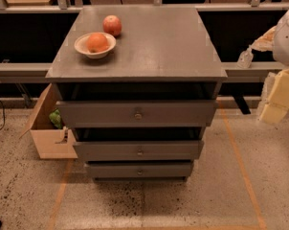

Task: Open bottom drawer

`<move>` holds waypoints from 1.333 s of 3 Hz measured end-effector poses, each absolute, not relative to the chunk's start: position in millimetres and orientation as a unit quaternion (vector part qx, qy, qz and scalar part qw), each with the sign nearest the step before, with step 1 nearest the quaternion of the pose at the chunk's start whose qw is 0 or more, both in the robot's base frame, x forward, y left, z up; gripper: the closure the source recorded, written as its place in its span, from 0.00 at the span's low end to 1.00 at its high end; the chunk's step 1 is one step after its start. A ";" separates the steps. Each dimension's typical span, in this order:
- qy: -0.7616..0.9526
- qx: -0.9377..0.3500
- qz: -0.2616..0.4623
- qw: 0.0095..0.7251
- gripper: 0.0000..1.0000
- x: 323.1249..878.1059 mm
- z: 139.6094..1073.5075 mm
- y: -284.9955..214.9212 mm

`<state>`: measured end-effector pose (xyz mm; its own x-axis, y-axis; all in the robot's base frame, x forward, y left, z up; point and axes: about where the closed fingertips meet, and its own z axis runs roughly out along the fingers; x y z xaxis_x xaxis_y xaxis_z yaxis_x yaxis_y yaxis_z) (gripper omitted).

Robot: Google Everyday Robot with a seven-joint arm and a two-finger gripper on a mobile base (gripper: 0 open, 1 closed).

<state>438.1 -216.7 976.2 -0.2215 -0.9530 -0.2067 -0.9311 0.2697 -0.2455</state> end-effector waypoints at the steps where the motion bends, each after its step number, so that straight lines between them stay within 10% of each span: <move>1: 0.781 -0.603 -0.035 0.159 0.00 438.1 976.2 -216.6; 4: 0.731 -0.669 -0.025 0.135 0.00 482.0 796.9 -216.0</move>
Offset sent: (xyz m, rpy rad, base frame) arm -0.0015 0.0120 -0.0069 -0.0799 -0.0547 0.0604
